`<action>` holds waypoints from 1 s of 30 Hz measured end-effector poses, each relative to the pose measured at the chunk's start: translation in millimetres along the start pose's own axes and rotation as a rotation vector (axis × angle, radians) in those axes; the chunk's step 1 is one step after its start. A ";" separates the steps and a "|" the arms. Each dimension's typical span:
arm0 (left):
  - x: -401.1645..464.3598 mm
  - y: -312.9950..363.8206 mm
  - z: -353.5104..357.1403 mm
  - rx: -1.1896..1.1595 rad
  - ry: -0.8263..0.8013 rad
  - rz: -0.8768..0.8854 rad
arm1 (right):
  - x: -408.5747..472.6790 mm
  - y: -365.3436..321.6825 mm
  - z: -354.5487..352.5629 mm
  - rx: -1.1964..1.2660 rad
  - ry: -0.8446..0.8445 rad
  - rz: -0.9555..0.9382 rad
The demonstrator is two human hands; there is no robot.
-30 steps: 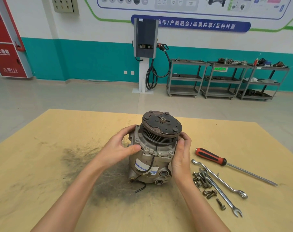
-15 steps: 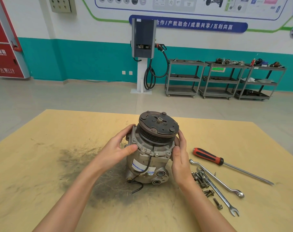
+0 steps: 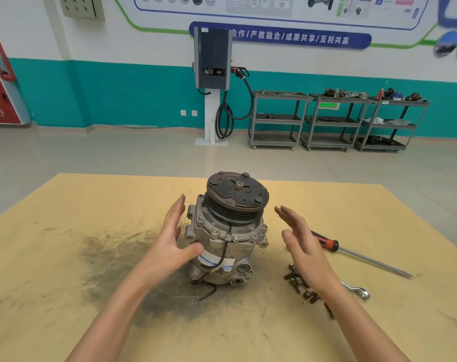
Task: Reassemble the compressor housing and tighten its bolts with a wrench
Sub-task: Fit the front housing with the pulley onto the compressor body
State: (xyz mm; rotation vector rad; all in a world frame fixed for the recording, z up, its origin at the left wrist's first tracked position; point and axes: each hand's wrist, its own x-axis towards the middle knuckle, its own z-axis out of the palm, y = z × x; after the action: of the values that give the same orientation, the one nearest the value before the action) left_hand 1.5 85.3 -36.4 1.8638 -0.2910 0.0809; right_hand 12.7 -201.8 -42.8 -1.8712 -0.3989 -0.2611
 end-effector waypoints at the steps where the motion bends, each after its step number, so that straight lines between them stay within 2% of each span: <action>1: -3.6 -6.5 2.2 -0.031 -0.001 -0.017 | -4.2 2.0 -13.1 -0.048 0.026 0.019; 5: -15.8 -33.5 11.4 -0.056 -0.043 -0.086 | -20.8 14.1 -51.4 -0.246 0.142 0.088; 9: -25.7 -47.0 19.4 -0.039 -0.071 -0.079 | -34.9 22.9 -63.2 -0.493 0.047 0.110; 14: -38.7 -53.6 27.2 -0.107 0.050 -0.033 | -51.6 33.7 -69.2 -0.508 0.041 0.115; 20: -46.3 -59.6 36.1 -0.246 0.164 -0.059 | -64.4 38.7 -76.7 -0.596 -0.125 0.149; 30: -51.8 -43.8 40.1 -0.329 0.194 -0.071 | -69.0 31.1 -88.4 -0.699 -0.200 0.176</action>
State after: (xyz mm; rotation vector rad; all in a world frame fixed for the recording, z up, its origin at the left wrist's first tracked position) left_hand -41.7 67.9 -100.0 1.5248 -0.0962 0.1544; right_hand -36.9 -304.3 -66.4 -2.6173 -0.2917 -0.0951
